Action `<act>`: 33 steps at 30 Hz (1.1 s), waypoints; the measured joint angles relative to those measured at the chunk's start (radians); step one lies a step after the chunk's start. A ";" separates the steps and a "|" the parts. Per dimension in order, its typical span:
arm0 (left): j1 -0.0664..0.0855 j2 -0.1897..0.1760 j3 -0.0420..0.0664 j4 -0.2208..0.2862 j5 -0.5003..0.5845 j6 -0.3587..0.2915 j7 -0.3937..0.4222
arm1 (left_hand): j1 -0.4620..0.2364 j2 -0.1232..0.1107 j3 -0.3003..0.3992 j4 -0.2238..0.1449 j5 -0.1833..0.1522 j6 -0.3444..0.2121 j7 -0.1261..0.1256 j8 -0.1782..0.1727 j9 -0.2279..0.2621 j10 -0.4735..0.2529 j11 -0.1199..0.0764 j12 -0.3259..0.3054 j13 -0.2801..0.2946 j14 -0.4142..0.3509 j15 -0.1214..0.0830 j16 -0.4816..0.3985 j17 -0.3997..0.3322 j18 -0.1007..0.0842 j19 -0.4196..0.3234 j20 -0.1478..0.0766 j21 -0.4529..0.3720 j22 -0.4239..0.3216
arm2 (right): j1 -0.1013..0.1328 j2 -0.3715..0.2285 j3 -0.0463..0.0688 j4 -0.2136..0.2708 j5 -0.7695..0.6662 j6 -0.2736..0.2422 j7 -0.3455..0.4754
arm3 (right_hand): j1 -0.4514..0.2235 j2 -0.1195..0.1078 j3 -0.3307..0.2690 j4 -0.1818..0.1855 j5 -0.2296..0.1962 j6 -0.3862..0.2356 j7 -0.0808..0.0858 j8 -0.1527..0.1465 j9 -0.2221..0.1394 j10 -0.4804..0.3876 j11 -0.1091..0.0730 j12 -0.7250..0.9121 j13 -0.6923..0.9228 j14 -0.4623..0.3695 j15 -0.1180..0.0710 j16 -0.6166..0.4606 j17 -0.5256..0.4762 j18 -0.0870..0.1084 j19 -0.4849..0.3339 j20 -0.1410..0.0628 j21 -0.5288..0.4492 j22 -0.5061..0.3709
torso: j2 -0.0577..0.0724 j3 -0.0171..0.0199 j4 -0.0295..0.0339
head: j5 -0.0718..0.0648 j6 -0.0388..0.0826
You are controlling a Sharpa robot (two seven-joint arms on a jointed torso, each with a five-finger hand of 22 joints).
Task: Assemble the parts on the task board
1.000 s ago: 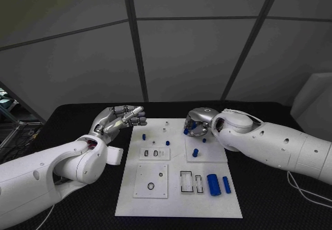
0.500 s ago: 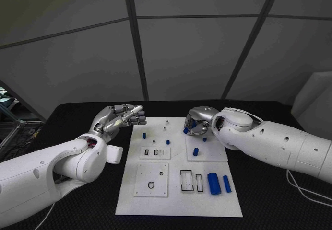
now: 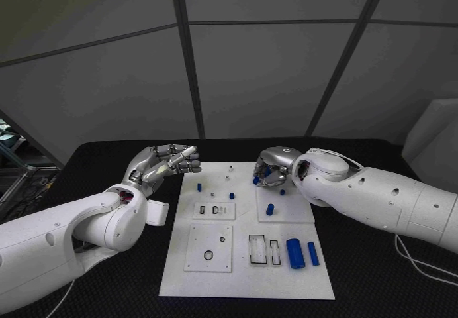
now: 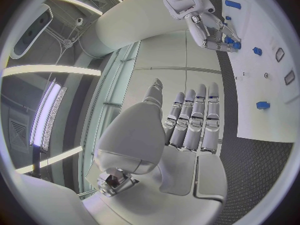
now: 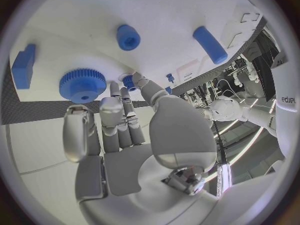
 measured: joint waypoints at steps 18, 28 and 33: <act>0.000 0.000 0.000 -0.006 0.000 0.000 -0.005 | 0.005 0.005 -0.003 -0.003 -0.004 0.000 0.000 -0.004 -0.001 0.000 0.000 -0.004 0.000 0.000 0.000 -0.004 0.001 0.000 0.000 0.000 0.000 -0.002 | -0.001 0.007 -0.001 0.001 0.013 -0.005 0.007 | 0.013 0.012 0.005 0.010 0.004 0.017 -0.009 0.005 0.004 -0.003 0.003 0.000 0.001 0.000 0.000 0.010 0.000 0.000 0.000 0.000 0.004 0.000 | 0.001 0.0001 0.0000 | 0.002 -0.003; 0.000 0.001 0.000 -0.007 0.000 0.000 -0.007 | 0.005 0.005 0.000 -0.005 -0.004 0.000 0.000 -0.004 -0.001 0.000 0.000 -0.006 0.000 0.000 0.000 -0.004 0.001 0.000 0.000 0.000 0.000 -0.002 | -0.001 0.010 0.000 0.000 0.015 -0.001 0.008 | 0.064 0.063 0.060 0.011 0.002 0.093 -0.030 0.025 0.015 0.055 -0.018 -0.001 0.005 -0.003 -0.011 0.033 0.019 0.000 0.009 -0.009 0.015 0.000 | 0.002 -0.0001 0.0006 | 0.001 -0.006; 0.000 -0.001 0.000 -0.007 0.000 0.000 -0.008 | 0.005 0.005 -0.003 -0.008 -0.004 0.000 0.000 -0.004 -0.001 0.000 0.000 -0.006 0.000 0.000 0.000 -0.004 0.002 0.000 0.000 0.000 0.000 -0.002 | -0.001 0.010 -0.001 0.003 0.014 -0.014 0.008 | 0.078 0.078 0.090 -0.005 -0.009 0.109 -0.034 0.027 0.020 0.065 -0.022 -0.007 0.005 0.000 -0.015 0.046 0.033 -0.016 0.016 -0.016 0.023 0.000 | 0.002 -0.0002 0.0007 | 0.001 -0.006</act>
